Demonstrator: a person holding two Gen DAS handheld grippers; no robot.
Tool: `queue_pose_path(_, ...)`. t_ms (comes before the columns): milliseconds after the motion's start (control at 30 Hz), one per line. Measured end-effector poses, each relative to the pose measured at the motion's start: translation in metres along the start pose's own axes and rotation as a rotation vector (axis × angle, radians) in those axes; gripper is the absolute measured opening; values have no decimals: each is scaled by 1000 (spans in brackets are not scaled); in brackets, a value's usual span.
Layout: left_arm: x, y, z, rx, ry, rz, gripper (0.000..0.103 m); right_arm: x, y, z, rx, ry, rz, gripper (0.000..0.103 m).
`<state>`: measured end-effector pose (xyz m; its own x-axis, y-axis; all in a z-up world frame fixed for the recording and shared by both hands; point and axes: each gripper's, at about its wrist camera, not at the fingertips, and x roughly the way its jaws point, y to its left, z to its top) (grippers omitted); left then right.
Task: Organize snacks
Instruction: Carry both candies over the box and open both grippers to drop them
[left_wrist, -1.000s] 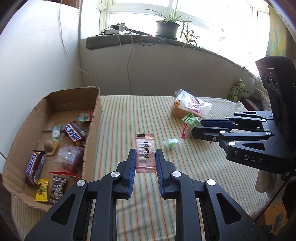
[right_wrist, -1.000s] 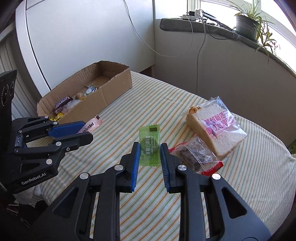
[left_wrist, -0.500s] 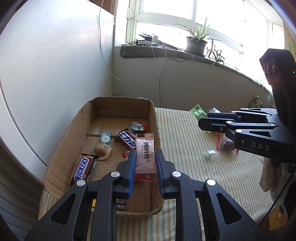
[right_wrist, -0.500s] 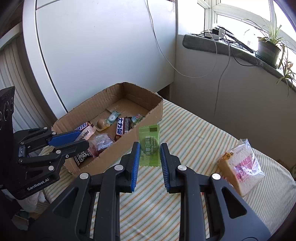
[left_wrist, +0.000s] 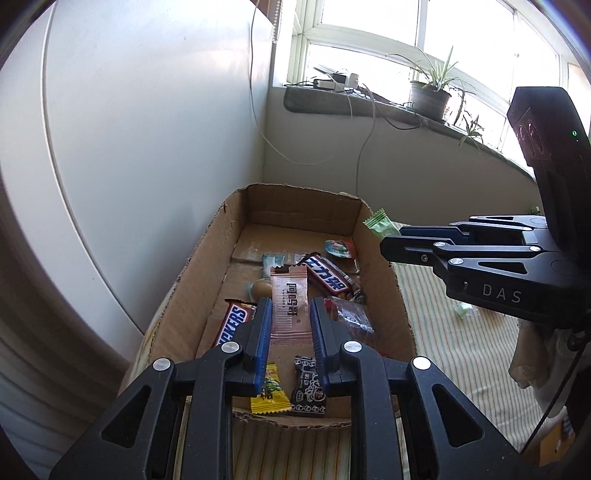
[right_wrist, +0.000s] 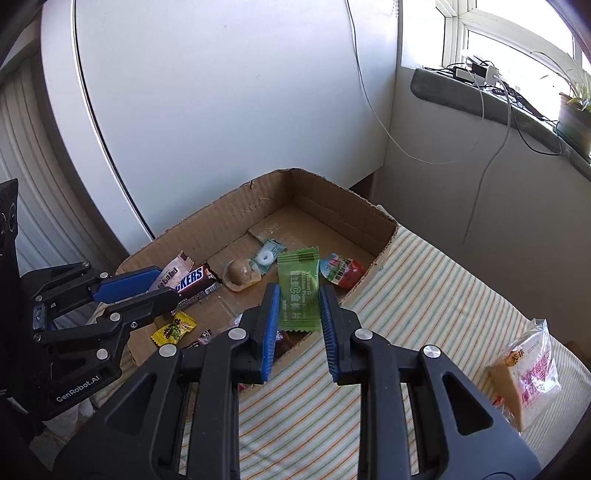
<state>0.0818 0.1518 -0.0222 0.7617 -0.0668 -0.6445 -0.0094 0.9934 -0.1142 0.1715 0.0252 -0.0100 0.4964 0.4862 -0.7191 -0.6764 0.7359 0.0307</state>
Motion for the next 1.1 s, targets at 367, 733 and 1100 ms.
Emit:
queue_pose_path(367,2,4,-4,-15,5,3,19,20,13,4,-22,31,29,23)
queue_pose_path(733,1,4,-3,-17,2,9,20,23,15,4,-27,30,32,23)
queue_pose_path(1100,-2,4,-2,-25,-10,35,49,12,13,4,-36,-5,-5,68)
